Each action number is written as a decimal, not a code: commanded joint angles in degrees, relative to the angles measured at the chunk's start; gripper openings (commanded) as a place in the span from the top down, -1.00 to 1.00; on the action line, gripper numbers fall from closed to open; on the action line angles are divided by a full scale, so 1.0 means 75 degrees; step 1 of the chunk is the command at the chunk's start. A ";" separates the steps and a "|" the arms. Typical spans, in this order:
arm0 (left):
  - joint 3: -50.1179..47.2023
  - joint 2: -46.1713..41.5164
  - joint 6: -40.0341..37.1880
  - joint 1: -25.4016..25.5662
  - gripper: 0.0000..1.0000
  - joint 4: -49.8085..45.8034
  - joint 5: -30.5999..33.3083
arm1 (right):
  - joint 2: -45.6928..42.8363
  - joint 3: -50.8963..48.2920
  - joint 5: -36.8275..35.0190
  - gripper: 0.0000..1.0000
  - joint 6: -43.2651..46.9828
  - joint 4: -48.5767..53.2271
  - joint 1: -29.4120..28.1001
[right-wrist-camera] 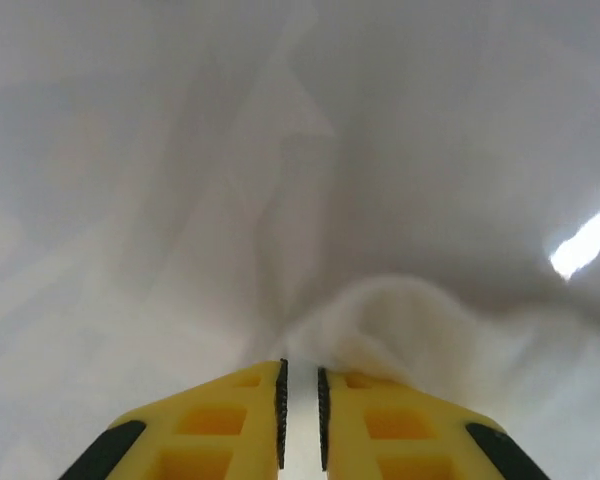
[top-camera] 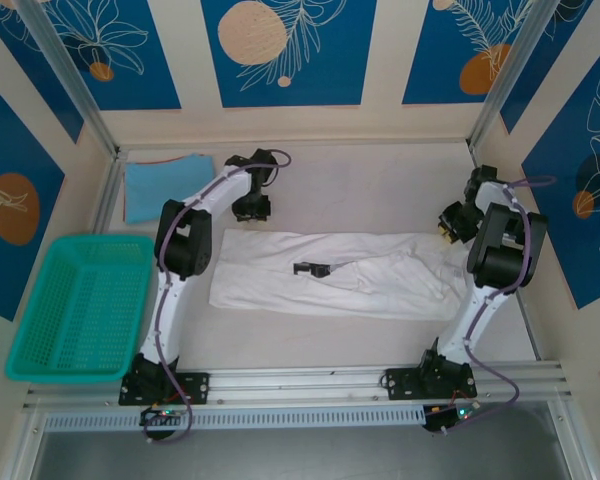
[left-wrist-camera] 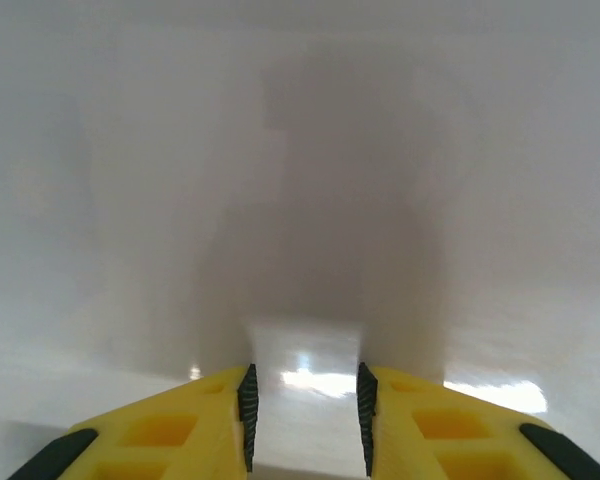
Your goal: Fold and stack the t-shirts
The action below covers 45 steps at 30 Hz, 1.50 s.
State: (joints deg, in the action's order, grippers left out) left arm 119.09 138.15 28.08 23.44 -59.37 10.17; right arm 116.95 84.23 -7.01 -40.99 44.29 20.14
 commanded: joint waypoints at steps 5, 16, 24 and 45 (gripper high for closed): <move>0.0483 0.0751 0.0698 -0.0496 0.36 -0.1470 0.1701 | 0.1065 0.1514 -0.0330 0.42 -0.0206 0.0903 0.0335; 0.2025 0.0705 0.0549 -0.0496 0.13 -0.1778 0.0887 | 0.0595 0.2045 0.0823 0.16 0.0389 0.0462 0.0103; 0.0891 -0.0721 0.0313 -0.0081 -0.24 -0.1036 -0.0285 | -0.1880 -0.0494 0.1447 -0.10 0.1092 0.0591 -0.0976; 0.0764 -0.0545 0.1821 0.1396 -0.34 0.1046 -0.2940 | -0.1441 -0.1283 0.1127 0.18 0.1457 0.0660 -0.2451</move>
State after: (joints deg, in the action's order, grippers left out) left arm 120.84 129.62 36.32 31.81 -55.31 -6.28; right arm 105.78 73.21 3.36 -28.53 47.27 2.20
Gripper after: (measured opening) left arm 0.697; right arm 0.412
